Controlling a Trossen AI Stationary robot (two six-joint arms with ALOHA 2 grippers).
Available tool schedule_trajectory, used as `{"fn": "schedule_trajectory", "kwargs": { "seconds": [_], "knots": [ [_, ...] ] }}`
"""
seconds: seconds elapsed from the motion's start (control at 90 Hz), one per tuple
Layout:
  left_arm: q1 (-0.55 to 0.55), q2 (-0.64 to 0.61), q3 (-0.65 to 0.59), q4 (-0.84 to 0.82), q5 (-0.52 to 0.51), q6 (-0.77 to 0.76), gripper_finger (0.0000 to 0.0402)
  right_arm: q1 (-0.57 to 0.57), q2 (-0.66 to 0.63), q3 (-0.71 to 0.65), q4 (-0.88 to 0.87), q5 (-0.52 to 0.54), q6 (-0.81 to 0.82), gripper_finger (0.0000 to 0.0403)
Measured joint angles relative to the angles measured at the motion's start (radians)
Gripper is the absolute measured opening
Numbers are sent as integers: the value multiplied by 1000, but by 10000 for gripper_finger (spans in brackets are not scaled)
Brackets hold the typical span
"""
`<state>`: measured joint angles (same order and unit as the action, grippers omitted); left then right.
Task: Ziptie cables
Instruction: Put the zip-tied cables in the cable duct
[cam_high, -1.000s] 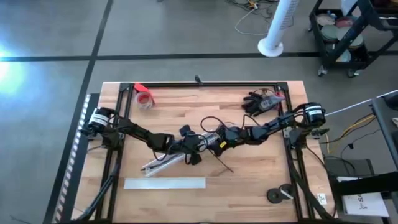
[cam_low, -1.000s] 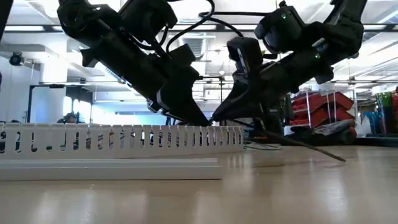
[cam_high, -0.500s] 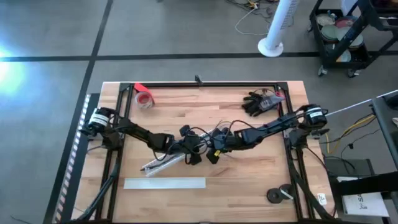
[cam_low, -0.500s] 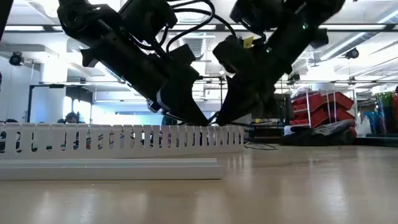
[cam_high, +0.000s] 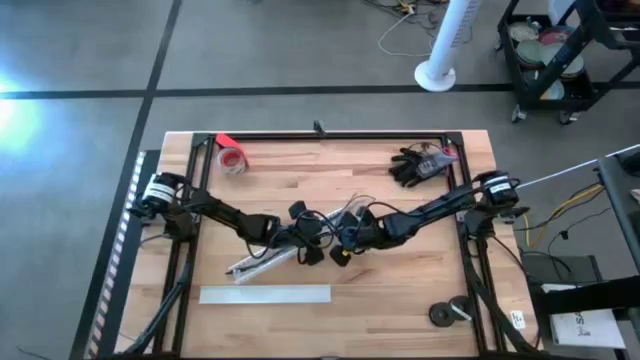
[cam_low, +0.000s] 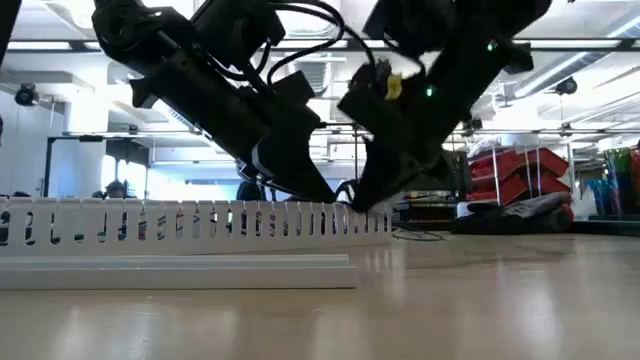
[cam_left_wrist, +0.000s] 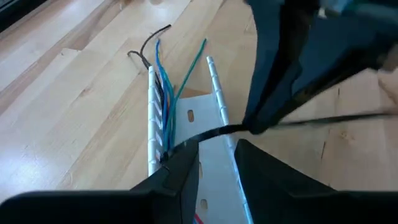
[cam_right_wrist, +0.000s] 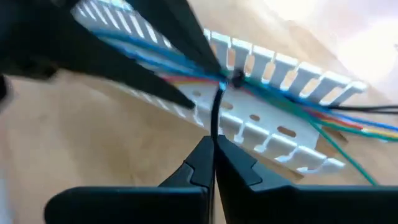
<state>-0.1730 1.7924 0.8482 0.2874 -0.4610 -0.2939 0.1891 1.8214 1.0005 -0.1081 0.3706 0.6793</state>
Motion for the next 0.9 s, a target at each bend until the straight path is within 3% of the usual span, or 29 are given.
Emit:
{"fn": "schedule_trajectory", "kwargs": {
  "seconds": [0.344, 0.9],
  "knots": [
    [1, 0, 0, -1, 0, 0, 98, 3, -2, 15, -16, 48, -27, 0],
    [0, 0, 0, -2, 0, 0, 98, 5, -3, 53, -87, 17, -27, 0]
  ]
}}
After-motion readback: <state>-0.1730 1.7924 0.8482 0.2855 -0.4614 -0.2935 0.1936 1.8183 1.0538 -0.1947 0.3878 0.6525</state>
